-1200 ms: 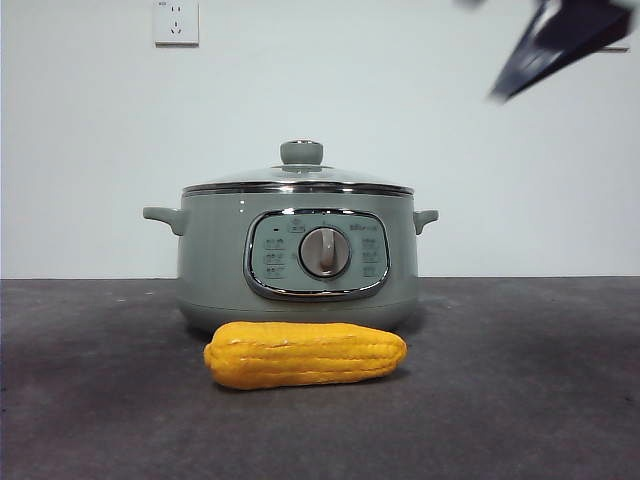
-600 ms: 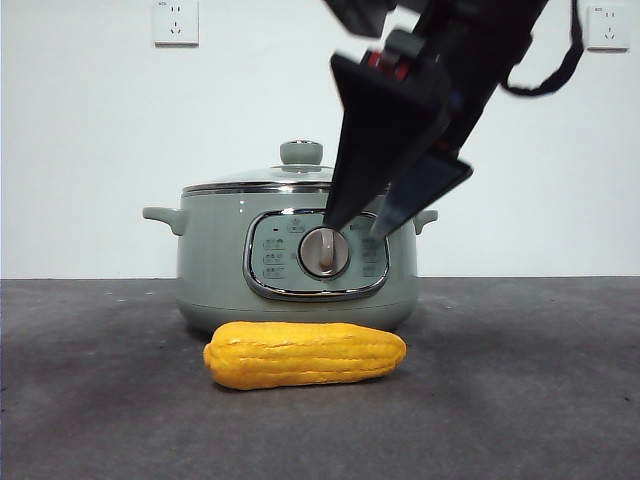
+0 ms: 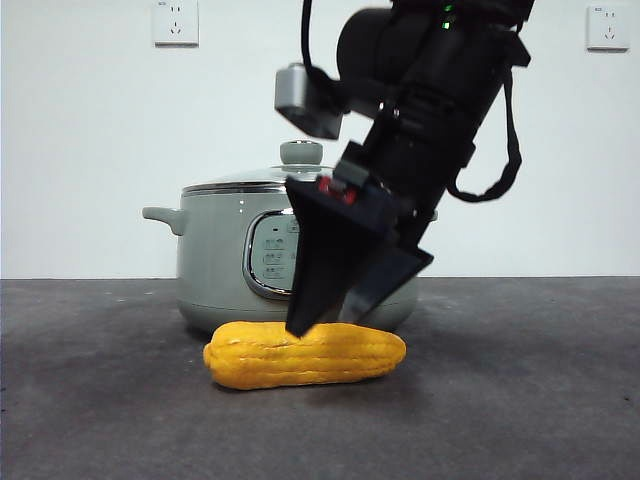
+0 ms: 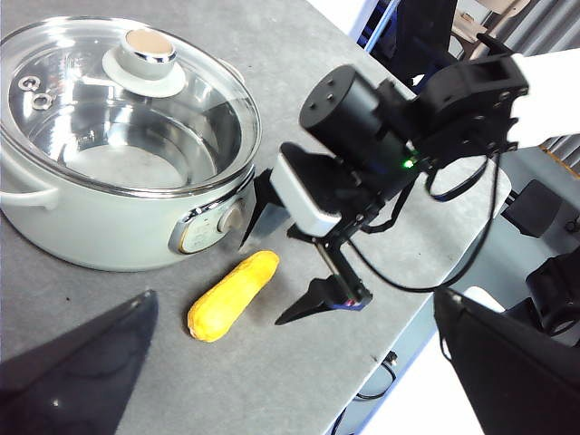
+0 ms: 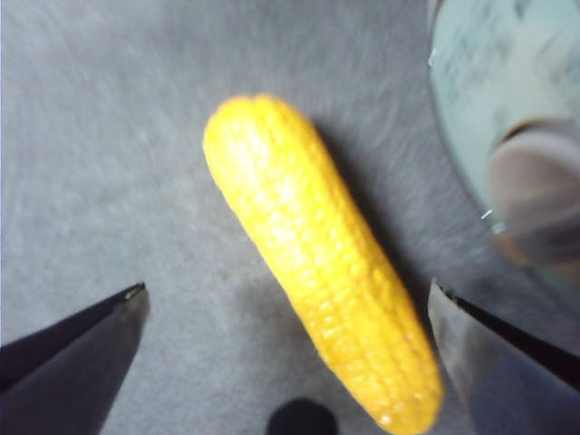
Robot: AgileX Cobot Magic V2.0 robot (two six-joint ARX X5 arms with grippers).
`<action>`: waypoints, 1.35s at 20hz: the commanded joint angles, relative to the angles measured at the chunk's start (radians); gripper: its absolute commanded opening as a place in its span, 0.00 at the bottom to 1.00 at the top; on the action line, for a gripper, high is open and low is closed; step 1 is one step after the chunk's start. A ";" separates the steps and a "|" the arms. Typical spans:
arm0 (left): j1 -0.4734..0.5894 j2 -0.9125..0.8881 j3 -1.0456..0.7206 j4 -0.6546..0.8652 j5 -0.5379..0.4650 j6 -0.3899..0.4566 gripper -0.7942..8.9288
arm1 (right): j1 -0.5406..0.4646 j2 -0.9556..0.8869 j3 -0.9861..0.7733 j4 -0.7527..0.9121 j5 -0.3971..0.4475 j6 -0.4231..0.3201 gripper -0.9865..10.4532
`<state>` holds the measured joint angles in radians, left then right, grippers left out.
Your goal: Pick up the corn,open the lid,put the corn in the pot,close the lid
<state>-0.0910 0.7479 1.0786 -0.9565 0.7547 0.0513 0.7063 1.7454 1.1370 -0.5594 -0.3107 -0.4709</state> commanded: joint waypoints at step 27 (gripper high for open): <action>-0.098 0.191 0.005 0.421 -0.034 -0.008 0.72 | 0.001 -0.732 0.005 -0.176 0.135 0.383 0.08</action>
<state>-0.1883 0.9348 1.0794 -0.5442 0.7212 0.0502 0.7067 1.0145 1.1408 -0.7353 -0.1822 -0.1188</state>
